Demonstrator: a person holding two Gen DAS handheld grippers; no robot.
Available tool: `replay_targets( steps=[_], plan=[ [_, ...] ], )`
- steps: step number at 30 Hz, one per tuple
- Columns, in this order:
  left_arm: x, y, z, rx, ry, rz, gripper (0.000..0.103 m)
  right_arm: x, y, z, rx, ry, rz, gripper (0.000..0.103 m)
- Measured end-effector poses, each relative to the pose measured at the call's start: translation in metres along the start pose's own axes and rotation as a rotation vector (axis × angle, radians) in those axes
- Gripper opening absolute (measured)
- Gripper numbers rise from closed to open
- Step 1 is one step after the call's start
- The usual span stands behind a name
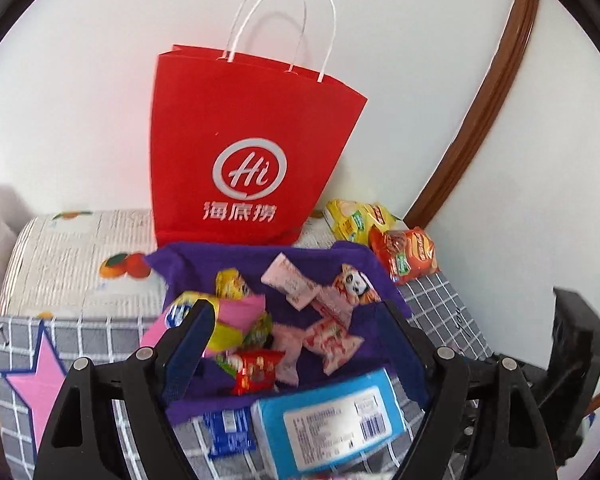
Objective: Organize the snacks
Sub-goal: 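Move both open tools back toward the snacks beside the blue box, then grasp the blue packet with the left tool while the right tool grasps the pink strawberry stick bar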
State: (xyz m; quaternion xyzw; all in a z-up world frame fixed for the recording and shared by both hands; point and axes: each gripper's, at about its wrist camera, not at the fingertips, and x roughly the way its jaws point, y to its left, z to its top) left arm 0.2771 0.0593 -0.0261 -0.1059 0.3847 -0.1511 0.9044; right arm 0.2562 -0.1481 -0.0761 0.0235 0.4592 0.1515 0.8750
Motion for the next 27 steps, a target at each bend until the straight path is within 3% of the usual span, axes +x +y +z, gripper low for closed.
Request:
replay_targets(
  steps=[7,12,15,25,27],
  plan=[
    [-0.038,0.018,-0.038,-0.007,-0.009,0.101,0.081,-0.004,0.026,-0.051,-0.051,0.011,0.028,0.050],
    [-0.055,0.038,-0.070,-0.039,0.010,0.154,0.081,0.007,0.049,-0.091,-0.120,0.044,0.102,0.050],
    [-0.061,0.045,-0.088,-0.049,0.024,0.170,0.080,0.020,0.062,-0.111,-0.185,0.082,0.125,0.058],
    [-0.077,0.054,-0.112,-0.032,0.030,0.232,0.079,0.069,0.078,-0.130,-0.326,0.137,0.054,0.057],
    [-0.072,0.056,-0.116,-0.032,0.036,0.245,0.079,0.075,0.079,-0.135,-0.350,0.155,0.040,0.045]
  ],
)
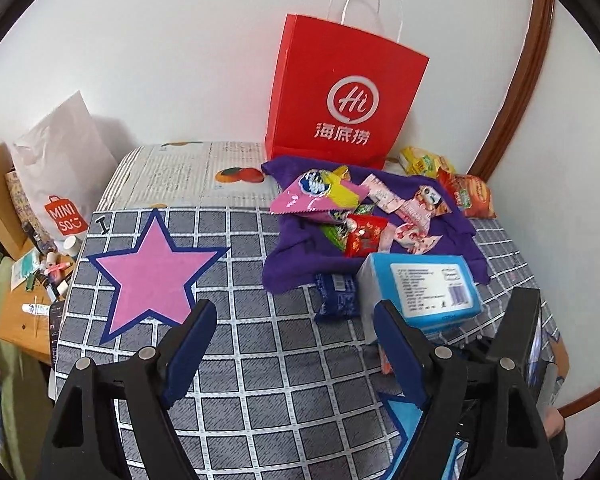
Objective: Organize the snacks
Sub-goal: 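Grasp the blue packet with the left tool while the right tool grasps the pink strawberry stick bar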
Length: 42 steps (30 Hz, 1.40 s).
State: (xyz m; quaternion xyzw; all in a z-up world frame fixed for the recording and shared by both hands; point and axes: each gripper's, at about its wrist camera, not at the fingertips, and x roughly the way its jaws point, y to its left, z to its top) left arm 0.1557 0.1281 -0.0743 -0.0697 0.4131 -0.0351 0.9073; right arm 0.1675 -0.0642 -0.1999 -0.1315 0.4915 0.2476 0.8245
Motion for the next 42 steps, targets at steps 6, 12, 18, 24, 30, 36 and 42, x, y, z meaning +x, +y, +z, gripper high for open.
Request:
replay_targets(
  steps=[6,12,18,24,30,36,42],
  plan=[
    [0.036,-0.007,-0.010,-0.019,0.067,0.021,0.079,-0.010,-0.003,-0.017,0.028,-0.031,0.016,0.025],
    [0.066,-0.025,-0.009,0.046,0.097,0.043,0.079,-0.028,-0.040,-0.042,0.180,-0.082,-0.044,0.025],
    [0.098,-0.039,-0.002,0.084,0.128,0.029,0.077,-0.028,-0.061,-0.061,0.250,-0.107,-0.079,0.026],
    [0.125,-0.041,0.003,0.109,0.155,0.056,0.063,-0.029,-0.060,-0.067,0.257,-0.171,-0.095,0.026],
    [0.139,-0.041,0.002,0.119,0.176,-0.038,0.063,-0.028,-0.059,-0.067,0.267,-0.181,-0.096,0.027],
    [0.152,-0.040,0.000,0.106,0.167,-0.041,0.064,-0.027,-0.058,-0.068,0.269,-0.182,-0.101,0.027],
    [0.148,-0.027,-0.006,0.085,0.195,-0.059,0.035,-0.027,-0.062,-0.068,0.284,-0.188,-0.076,0.027]
  ],
)
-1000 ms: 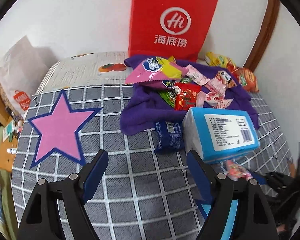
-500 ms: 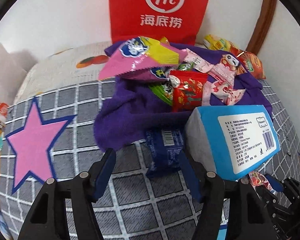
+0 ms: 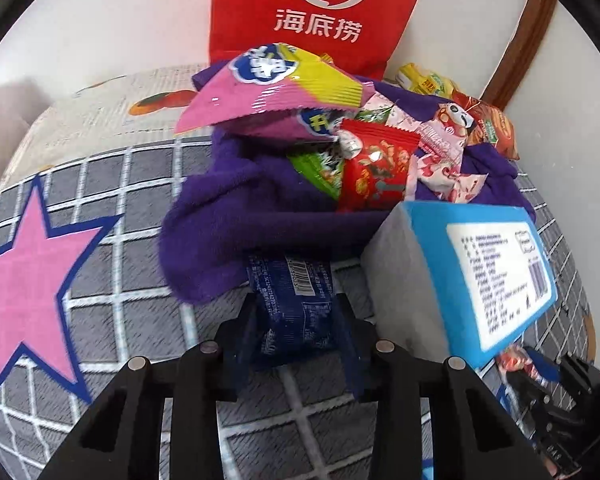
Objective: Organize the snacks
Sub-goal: 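Grasp the blue packet with the left tool while the right tool grasps the pink strawberry stick bar, then carry both held snacks up and over the purple towel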
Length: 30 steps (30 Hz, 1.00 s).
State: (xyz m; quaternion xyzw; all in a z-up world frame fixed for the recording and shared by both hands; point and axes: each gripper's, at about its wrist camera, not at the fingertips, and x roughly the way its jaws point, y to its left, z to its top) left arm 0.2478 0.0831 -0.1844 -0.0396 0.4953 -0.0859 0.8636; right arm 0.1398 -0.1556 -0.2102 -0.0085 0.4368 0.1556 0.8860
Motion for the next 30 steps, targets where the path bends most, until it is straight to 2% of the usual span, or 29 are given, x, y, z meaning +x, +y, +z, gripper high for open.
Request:
replay_targets(
  steps=[6,8,9,11,13,16,19,23,30],
  plan=[
    [-0.019,0.013,-0.027,-0.004,0.027,0.047,0.034,0.000,0.001,0.000,-0.003,-0.001,-0.003,0.027],
    [-0.024,0.014,-0.034,-0.005,0.029,0.053,0.038,0.000,0.002,0.000,-0.005,-0.001,-0.006,0.027],
    [-0.025,0.015,-0.038,-0.007,0.033,0.059,0.040,0.000,0.002,0.000,-0.005,-0.001,-0.006,0.027],
    [-0.023,0.013,-0.038,0.002,0.030,0.071,0.059,0.000,0.002,0.000,-0.005,-0.001,-0.006,0.027],
    [-0.019,0.011,-0.037,0.017,0.025,0.117,0.062,0.000,0.002,0.000,-0.005,-0.001,-0.005,0.027],
    [-0.011,0.005,-0.035,0.030,0.009,0.185,0.062,0.000,0.002,0.000,-0.006,-0.002,-0.006,0.027],
    [-0.015,0.005,-0.033,-0.004,0.002,0.197,0.040,0.000,0.002,0.000,-0.009,-0.003,-0.010,0.027],
    [-0.027,0.007,-0.029,-0.040,0.006,0.138,0.038,-0.004,0.007,0.000,-0.014,0.015,-0.021,0.019],
    [-0.066,-0.009,-0.026,-0.013,-0.066,0.097,0.039,-0.030,0.019,0.008,-0.028,-0.008,0.027,0.019]
  ],
)
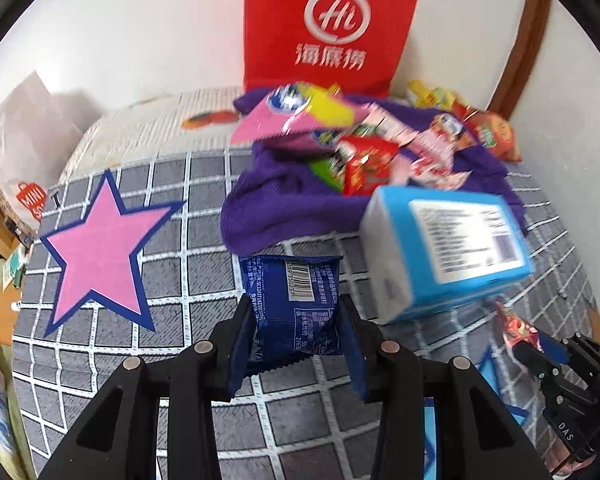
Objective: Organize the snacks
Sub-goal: 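Carry both held snacks up and over the purple towel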
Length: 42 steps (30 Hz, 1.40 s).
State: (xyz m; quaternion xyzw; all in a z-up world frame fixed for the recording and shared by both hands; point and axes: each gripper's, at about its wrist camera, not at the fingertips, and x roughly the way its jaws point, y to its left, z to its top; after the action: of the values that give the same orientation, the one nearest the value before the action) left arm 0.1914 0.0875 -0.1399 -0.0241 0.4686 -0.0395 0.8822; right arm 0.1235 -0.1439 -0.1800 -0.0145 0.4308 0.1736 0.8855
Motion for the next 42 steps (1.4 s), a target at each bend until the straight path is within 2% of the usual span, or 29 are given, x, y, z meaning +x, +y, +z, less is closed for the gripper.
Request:
replay_targets(
  steps=[5,12,18,31,42],
  plan=[
    [-0.019,-0.011,0.005,-0.001,-0.039,-0.049,0.039,-0.024,0.009,0.012,-0.031,-0.038,-0.001,0.019],
    [-0.033,-0.027,0.005,0.011,-0.053,-0.064,0.039,-0.046,0.006,0.030,-0.013,-0.086,-0.019,0.019],
    [-0.054,-0.032,-0.006,0.021,-0.060,-0.053,0.039,-0.058,0.009,0.028,0.005,-0.095,-0.035,0.019],
    [-0.096,-0.017,-0.028,-0.011,-0.079,-0.026,0.039,-0.092,0.023,0.020,0.010,-0.127,-0.040,0.019],
    [-0.110,-0.001,-0.038,-0.039,-0.090,-0.028,0.039,-0.093,0.034,0.016,0.014,-0.113,-0.020,0.019]
  ],
)
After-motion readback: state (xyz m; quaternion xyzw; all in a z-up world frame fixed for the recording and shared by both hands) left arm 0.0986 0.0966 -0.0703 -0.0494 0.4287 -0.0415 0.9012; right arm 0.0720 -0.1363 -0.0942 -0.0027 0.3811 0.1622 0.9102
